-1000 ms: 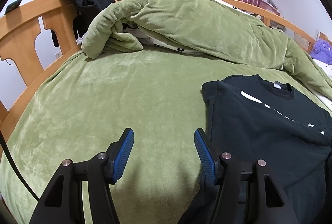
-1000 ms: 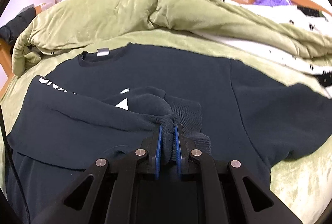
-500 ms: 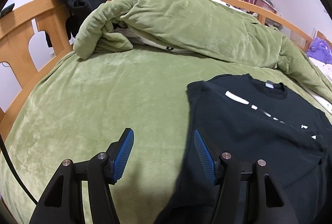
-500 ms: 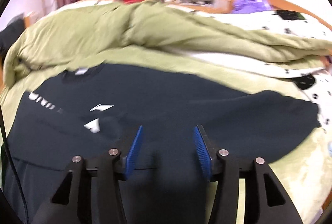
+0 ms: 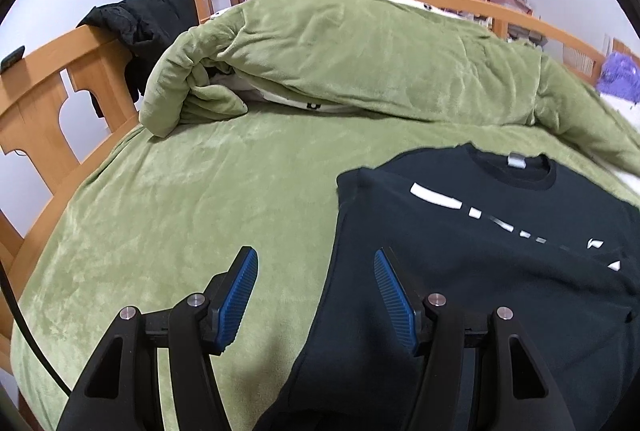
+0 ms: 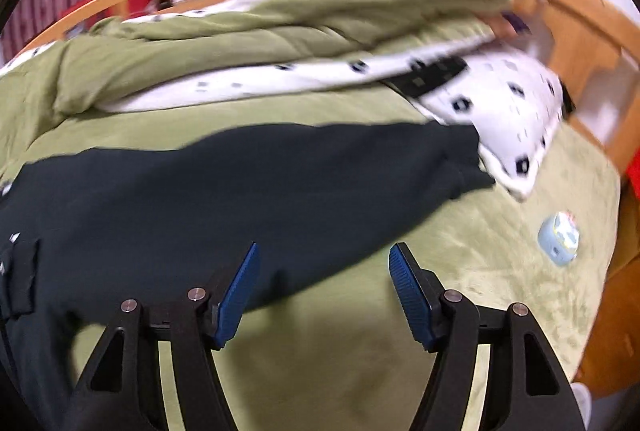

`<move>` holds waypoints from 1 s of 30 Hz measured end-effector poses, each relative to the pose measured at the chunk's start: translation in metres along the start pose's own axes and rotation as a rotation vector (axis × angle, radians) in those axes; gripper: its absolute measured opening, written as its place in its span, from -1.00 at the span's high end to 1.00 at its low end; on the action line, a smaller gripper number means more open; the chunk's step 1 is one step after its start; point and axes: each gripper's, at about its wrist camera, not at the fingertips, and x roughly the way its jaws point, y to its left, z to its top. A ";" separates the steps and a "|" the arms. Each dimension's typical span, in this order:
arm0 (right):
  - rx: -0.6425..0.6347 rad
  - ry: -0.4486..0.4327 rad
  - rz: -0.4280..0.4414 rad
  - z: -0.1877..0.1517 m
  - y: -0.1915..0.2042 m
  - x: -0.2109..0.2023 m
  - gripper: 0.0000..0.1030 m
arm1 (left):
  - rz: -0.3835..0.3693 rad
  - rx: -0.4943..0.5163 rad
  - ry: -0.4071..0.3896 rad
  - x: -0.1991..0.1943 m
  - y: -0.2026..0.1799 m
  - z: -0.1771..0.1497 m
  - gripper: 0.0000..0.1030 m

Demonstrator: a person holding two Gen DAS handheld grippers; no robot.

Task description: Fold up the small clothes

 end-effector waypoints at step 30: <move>-0.030 -0.309 0.109 0.059 0.071 -0.099 0.89 | 0.015 0.023 -0.025 -0.008 0.004 -0.006 -0.14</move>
